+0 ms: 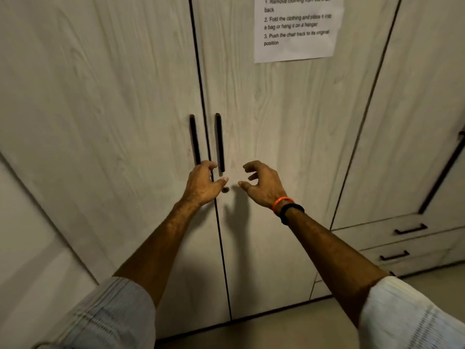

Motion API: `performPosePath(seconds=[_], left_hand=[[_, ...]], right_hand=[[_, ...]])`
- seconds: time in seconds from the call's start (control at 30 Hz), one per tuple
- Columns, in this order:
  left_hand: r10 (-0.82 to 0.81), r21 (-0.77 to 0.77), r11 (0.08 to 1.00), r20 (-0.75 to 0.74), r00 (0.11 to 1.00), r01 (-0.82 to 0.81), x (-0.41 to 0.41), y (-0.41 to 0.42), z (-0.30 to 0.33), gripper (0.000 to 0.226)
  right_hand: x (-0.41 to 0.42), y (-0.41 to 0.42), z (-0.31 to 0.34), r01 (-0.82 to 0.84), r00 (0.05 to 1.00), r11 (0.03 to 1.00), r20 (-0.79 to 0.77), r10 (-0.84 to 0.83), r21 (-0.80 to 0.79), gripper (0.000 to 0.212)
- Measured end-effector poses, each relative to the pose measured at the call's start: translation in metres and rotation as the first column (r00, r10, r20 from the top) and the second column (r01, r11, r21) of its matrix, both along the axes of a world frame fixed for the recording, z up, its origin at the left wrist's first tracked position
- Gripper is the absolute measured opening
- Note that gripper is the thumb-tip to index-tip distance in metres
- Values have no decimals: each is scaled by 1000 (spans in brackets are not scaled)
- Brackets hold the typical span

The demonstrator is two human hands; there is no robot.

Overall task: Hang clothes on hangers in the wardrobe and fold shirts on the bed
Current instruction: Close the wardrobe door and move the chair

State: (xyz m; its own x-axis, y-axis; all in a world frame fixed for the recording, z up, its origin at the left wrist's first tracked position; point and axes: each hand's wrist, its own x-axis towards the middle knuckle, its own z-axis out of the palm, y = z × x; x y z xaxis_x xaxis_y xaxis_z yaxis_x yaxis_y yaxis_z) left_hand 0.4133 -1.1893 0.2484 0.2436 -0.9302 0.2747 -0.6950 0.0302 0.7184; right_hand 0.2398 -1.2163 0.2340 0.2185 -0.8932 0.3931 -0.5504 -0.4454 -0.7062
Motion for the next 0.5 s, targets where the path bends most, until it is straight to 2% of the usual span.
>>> performPosePath(seconds=[0.17, 0.33, 0.43, 0.5], left_hand=[[-99, 50, 994, -30, 995, 101, -49, 6, -31, 48], [-263, 154, 951, -53, 963, 268, -115, 10, -78, 46], [-412, 241, 875, -84, 907, 420, -163, 17, -108, 45], [-535, 277, 796, -92, 840, 538, -198, 25, -130, 44]], right_hand=[[-54, 25, -42, 104, 995, 994, -13, -103, 43, 44], [-118, 67, -97, 278, 961, 950, -28, -277, 144, 42], [-157, 107, -129, 417, 909, 886, -63, -413, 205, 40], [-181, 141, -151, 527, 847, 813, -79, -525, 249, 39]])
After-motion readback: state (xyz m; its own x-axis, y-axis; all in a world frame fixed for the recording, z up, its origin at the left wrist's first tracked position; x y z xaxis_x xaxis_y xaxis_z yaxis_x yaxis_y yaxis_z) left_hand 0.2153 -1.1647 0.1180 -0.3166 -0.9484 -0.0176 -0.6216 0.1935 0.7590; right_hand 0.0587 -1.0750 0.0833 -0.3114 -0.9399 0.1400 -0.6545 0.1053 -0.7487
